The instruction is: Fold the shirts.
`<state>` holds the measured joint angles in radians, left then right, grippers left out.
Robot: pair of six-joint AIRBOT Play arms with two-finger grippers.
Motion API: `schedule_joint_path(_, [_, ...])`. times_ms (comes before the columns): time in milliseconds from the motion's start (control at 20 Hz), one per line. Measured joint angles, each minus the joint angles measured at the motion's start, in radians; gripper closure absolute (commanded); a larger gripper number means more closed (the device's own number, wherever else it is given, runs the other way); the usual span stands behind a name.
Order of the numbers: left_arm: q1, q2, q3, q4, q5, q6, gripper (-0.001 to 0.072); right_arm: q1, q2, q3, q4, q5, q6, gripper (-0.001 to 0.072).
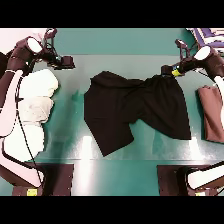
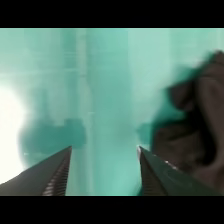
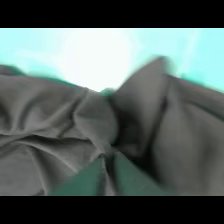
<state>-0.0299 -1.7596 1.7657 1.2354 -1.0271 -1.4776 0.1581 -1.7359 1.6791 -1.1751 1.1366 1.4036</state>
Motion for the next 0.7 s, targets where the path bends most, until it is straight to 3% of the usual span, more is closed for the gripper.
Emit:
schedule_joint_path(250, [0.02, 0.017, 0.021, 0.006, -0.187, -0.012, 0.0207, -0.055, 0.012, 0.076, -0.001, 0.138, -0.002, 0.0211])
schedule_joint_path(400, [0.016, 0.088, -0.062, -0.009, -0.287, -0.014, 0.0207, -0.114, 0.105, -0.004, 0.006, 0.221, -0.014, 0.0211])
schedule_joint_path(700, [-0.083, 0.333, -0.533, -0.09, -0.212, -0.014, 0.0207, -0.231, 0.352, -0.305, 0.002, 0.304, -0.076, 0.0212])
